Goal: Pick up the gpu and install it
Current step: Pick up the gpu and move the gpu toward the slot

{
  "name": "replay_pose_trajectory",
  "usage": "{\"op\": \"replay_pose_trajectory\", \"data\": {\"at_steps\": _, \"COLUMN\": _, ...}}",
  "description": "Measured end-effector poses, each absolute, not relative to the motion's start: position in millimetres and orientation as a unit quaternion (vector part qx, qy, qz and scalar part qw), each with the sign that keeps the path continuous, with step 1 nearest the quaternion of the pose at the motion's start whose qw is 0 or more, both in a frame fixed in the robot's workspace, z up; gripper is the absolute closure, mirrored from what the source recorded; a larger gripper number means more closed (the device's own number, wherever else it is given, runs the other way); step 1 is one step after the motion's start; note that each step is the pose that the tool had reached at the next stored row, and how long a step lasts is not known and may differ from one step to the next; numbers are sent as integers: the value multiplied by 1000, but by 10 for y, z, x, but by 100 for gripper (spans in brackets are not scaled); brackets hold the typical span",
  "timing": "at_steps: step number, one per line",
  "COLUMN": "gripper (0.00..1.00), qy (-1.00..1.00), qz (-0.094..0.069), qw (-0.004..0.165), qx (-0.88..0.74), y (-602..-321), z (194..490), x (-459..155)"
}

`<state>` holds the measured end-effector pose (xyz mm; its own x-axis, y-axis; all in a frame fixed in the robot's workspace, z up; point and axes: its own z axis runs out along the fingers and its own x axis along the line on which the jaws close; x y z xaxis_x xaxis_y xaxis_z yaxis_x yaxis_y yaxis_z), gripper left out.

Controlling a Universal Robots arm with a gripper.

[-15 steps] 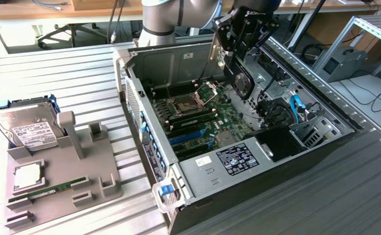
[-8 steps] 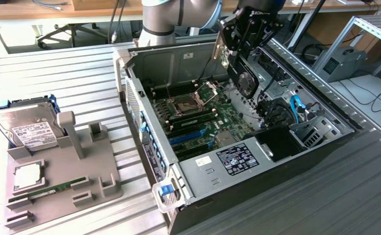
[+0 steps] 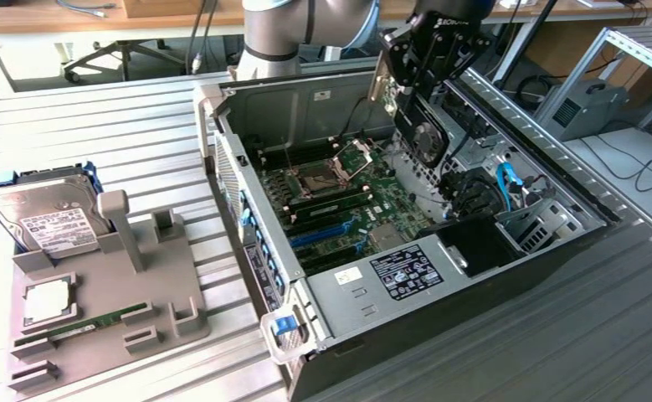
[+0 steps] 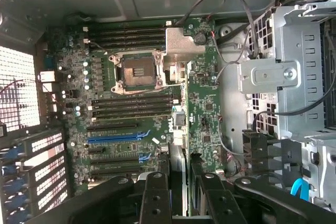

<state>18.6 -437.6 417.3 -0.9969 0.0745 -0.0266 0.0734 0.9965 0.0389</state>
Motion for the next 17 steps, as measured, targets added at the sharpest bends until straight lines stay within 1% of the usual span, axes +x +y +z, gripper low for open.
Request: {"op": "replay_pose_trajectory", "data": {"at_steps": 17, "gripper": 73, "qy": 999, "qz": 19, "qw": 14, "qx": 37, "y": -4376, "z": 4170, "x": 382}}
